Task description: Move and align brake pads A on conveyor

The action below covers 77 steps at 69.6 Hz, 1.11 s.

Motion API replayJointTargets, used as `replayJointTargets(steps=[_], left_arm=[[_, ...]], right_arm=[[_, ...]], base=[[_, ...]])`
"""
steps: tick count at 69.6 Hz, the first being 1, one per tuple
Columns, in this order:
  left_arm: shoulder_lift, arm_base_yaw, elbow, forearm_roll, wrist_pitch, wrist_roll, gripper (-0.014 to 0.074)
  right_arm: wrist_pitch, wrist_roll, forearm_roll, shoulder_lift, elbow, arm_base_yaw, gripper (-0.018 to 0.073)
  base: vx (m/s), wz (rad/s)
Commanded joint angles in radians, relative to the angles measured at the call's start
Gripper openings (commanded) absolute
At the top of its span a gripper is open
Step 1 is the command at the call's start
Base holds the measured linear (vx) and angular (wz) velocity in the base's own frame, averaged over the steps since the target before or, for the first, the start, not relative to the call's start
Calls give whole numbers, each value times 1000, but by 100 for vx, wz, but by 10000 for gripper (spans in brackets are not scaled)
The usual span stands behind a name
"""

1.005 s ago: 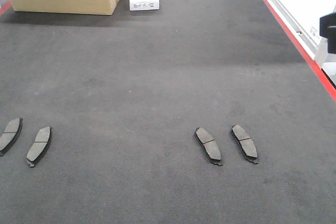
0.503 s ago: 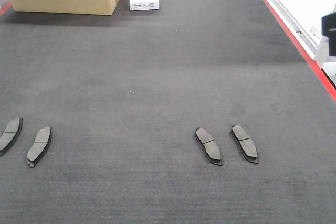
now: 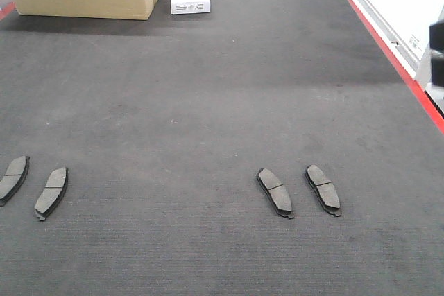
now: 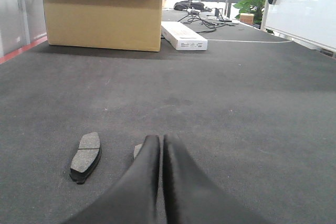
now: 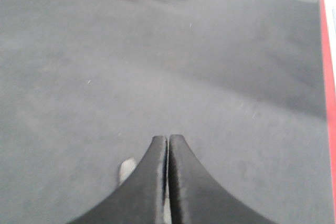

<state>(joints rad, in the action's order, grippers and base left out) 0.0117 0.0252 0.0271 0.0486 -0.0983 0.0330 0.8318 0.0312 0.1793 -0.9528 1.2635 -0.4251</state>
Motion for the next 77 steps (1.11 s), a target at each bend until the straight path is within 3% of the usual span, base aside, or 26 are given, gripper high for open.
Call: replayJointTargets(steps=[1,14,30,41,58,77], left_arm=[[13,-2,28,3,72,2,-6],[13,-2,28,3,72,2,-6],[13,-2,28,3,72,2,-6],[13,-2,28,3,72,2,-6],[13,-2,28,3,72,2,-6],[13,-2,28,3,72,2,-6]], right_arm=[[-213,-3,29,51,-94,41,-3],[-527,22,-90,189,-387,261,-3],[-766,21,-99,379,-735,430,-3],[-866,21,-99,522,-979,463,-3],[-899,21,-99,751,-1280,467,-3],[-760,19,-99,959,-1297,467,-3]], base=[[0,0],[0,0],[0,0],[0,0],[0,0],[0,0]])
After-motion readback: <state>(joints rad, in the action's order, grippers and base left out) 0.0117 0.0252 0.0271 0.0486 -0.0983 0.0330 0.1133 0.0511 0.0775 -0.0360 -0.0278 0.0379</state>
